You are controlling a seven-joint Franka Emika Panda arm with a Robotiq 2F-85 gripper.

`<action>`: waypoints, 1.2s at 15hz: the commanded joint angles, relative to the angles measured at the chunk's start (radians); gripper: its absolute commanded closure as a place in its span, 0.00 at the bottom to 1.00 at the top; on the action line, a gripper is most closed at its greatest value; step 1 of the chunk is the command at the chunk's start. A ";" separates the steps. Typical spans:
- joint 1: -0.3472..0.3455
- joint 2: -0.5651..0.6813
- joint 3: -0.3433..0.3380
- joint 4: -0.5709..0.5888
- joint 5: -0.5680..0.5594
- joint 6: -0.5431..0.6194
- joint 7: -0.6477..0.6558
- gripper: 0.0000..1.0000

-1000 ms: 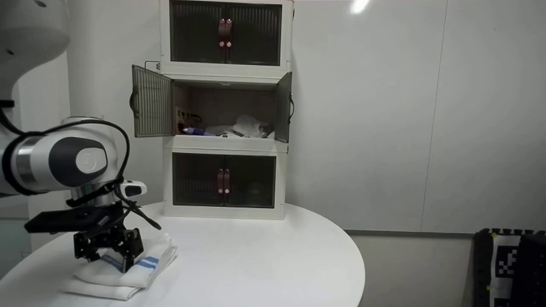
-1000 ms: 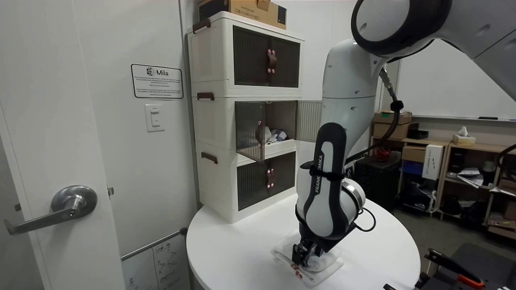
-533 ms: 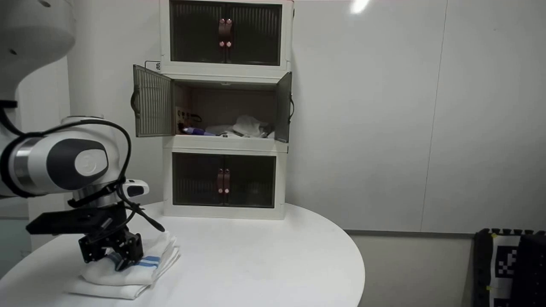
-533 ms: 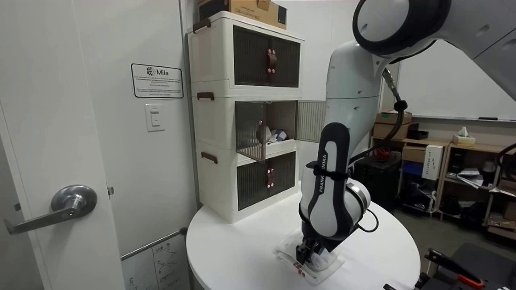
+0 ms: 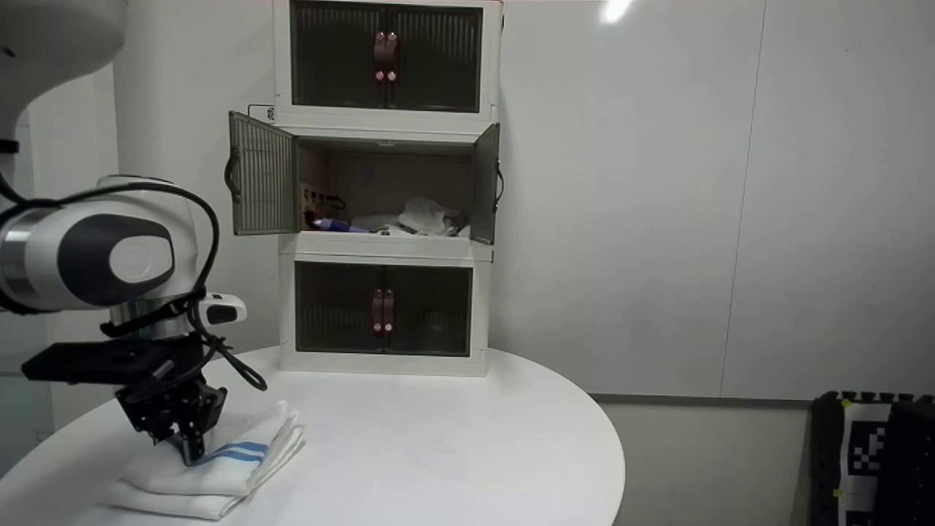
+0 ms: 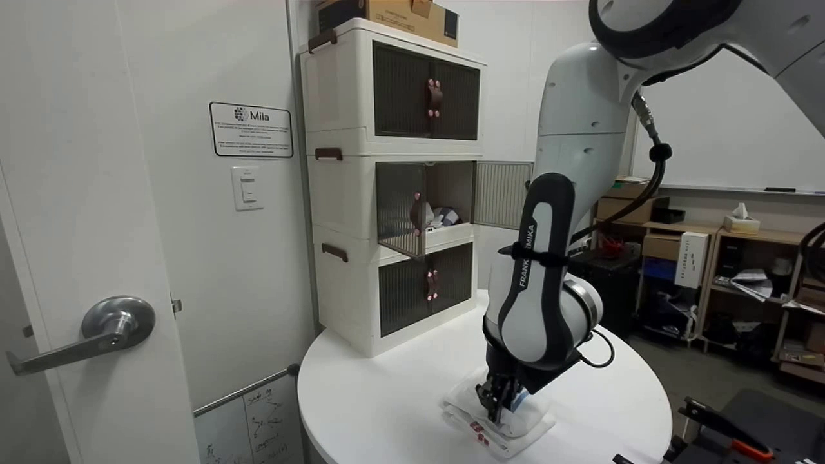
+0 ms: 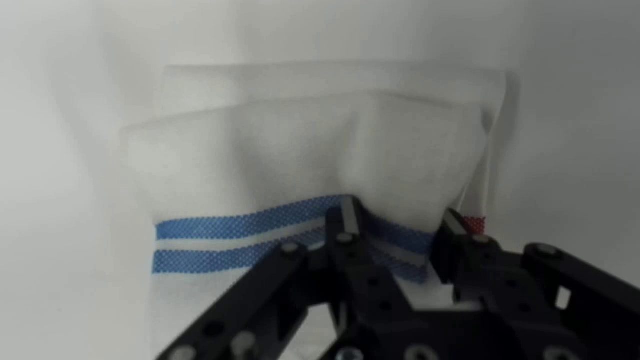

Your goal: Put one towel in the middle cabinet

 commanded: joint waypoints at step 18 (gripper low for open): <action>0.022 -0.091 -0.002 -0.066 0.016 -0.099 -0.010 0.64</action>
